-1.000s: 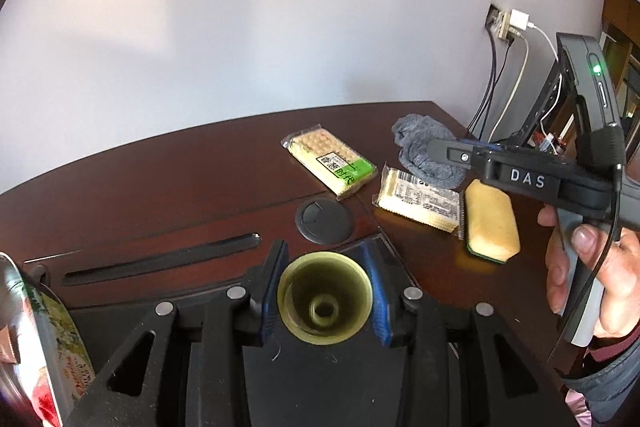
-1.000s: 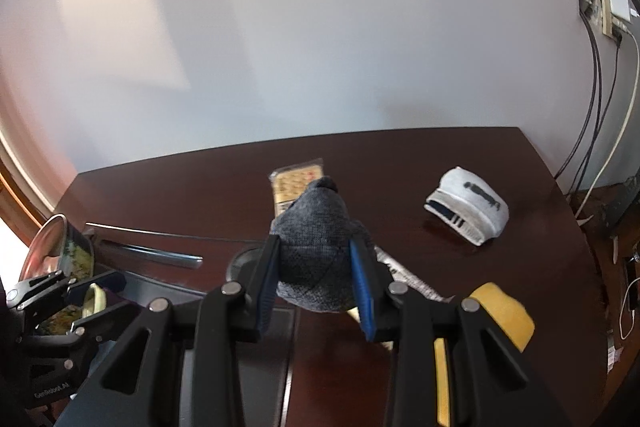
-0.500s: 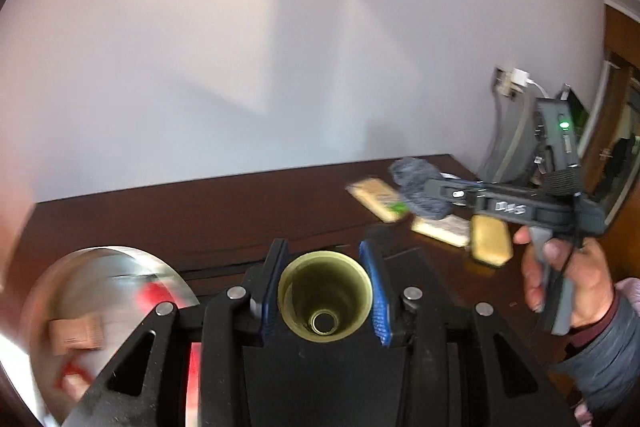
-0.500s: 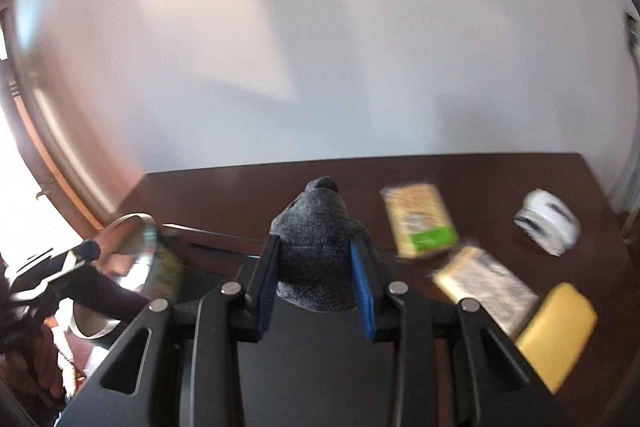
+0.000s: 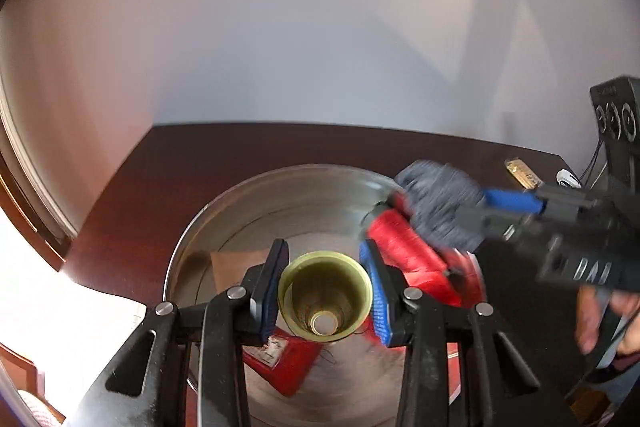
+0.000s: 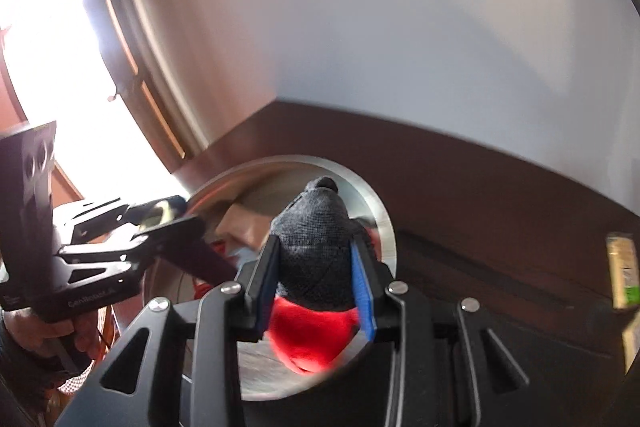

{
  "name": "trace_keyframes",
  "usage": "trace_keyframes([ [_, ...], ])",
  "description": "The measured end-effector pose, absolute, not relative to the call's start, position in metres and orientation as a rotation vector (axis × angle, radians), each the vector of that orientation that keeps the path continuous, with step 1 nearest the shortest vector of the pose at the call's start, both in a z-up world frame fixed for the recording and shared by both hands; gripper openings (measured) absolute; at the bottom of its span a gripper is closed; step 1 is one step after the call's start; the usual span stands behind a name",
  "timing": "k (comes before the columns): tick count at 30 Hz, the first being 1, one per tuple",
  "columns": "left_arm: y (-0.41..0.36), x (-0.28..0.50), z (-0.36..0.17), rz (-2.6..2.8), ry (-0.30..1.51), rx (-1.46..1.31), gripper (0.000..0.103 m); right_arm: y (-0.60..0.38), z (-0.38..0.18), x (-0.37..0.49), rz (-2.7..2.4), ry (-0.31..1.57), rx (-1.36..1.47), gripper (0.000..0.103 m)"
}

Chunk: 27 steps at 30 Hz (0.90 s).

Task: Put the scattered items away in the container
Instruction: 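Carry the purple spool and grey sock to the silver tray and release both, then move both tools back over the sponge and cracker packets on the desk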

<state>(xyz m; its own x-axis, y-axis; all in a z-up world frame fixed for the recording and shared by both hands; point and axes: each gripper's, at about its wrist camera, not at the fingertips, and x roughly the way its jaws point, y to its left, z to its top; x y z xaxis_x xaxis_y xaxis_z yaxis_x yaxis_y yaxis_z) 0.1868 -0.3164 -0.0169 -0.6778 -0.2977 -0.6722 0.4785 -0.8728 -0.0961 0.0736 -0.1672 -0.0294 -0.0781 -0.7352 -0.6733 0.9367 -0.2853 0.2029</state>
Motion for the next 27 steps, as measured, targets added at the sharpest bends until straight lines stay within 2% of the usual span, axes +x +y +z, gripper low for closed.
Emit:
trace_keyframes([
  [5, -0.330, 0.185, -0.034, -2.523, 0.406, 0.980, 0.040, -0.206, -0.061, 0.093, -1.663, 0.433, 0.856, 0.034],
  [10, -0.331, 0.188, -0.036, -2.519, 0.375, 0.966, 0.042, -0.216, -0.078, 0.089, -1.666, 0.441, 0.891, 0.041],
  [12, -0.329, 0.192, -0.034, -2.509, 0.346, 0.948, 0.054, -0.215, -0.078, 0.089, -1.663, 0.428, 0.883, 0.041],
  [14, -0.329, 0.197, -0.031, -2.497, 0.336, 0.920, 0.072, -0.210, -0.074, 0.092, -1.668, 0.407, 0.867, 0.047],
  [15, -0.328, 0.200, -0.029, -2.495, 0.341, 0.907, 0.076, -0.208, -0.071, 0.092, -1.669, 0.395, 0.862, 0.047],
  [19, -0.329, 0.211, -0.019, -2.483, 0.369, 0.859, 0.079, -0.199, -0.062, 0.097, -1.679, 0.356, 0.837, 0.053],
  [22, -0.331, 0.220, -0.009, -2.476, 0.396, 0.808, 0.080, -0.184, -0.055, 0.096, -1.694, 0.313, 0.821, 0.054],
  [24, -0.334, 0.225, -0.004, -2.472, 0.431, 0.772, 0.086, -0.166, -0.051, 0.093, -1.707, 0.263, 0.821, 0.054],
  [27, -0.327, 0.230, 0.001, -2.514, 0.478, 0.735, 0.086, -0.131, -0.046, 0.088, -1.733, 0.183, 0.820, 0.057],
])
